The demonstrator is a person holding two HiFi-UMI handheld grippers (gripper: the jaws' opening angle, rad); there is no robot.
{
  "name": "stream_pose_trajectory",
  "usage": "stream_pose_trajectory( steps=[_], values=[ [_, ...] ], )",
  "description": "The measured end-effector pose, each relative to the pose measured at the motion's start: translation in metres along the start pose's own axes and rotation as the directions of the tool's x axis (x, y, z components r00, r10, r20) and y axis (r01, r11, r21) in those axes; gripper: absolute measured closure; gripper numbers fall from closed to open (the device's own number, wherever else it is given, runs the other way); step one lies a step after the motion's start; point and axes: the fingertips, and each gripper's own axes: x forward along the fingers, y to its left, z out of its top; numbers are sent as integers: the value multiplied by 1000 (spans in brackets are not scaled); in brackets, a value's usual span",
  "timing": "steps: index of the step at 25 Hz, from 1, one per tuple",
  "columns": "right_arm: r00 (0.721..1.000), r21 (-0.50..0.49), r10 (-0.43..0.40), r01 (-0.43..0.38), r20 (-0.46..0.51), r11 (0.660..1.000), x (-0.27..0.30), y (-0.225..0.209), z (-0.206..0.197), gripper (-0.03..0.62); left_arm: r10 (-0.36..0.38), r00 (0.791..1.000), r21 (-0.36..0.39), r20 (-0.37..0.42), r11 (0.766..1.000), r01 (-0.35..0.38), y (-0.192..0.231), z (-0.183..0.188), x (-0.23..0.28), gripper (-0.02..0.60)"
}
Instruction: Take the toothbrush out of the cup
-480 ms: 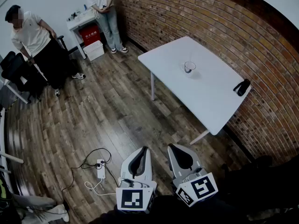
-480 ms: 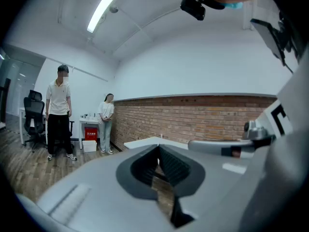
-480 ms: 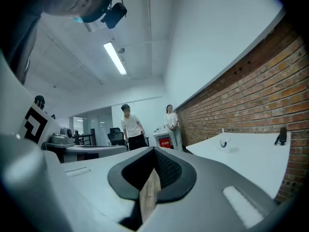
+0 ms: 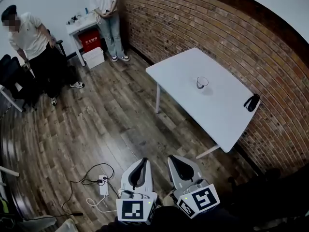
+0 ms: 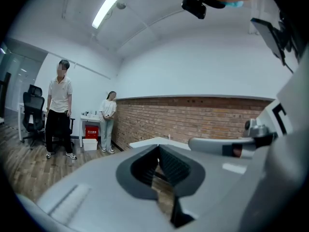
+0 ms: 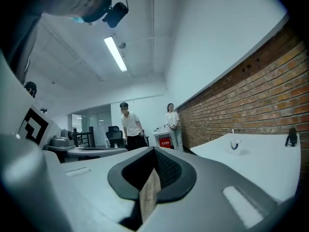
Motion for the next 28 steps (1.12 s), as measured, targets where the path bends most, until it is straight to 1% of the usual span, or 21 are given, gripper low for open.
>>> stream_pose_trajectory(
  steps=[6,10,13,15,19,24,28],
  values=[
    [1000,21,15,-15,-4,1000,35,-7,-1,592,-3,999,-7,-38,1000,3,18,-3,25,574],
    [1000,38,31,-31,3,999,68,-20,-3,594,47,998,15,-40,999,-46,42,4,54,572],
    [999,51,38,-39,11,998,97,-34,2,592,62,996,27,-56,998,-61,57,7,80,574],
    [999,53,38,-38,8,998,112,-46,4,593,56,996,25,-65,998,-54,61,8,101,572],
    [1000,68,9,-9,-6,998,138,-82,6,594,18,999,9,-46,1000,-18,58,18,150,574],
    [998,92,-37,41,-41,995,162,-135,0,592,-31,993,11,-115,999,32,50,-1,209,574],
    [997,118,-67,70,-25,991,185,-179,10,594,-46,990,49,-133,997,53,44,11,258,574]
  ],
)
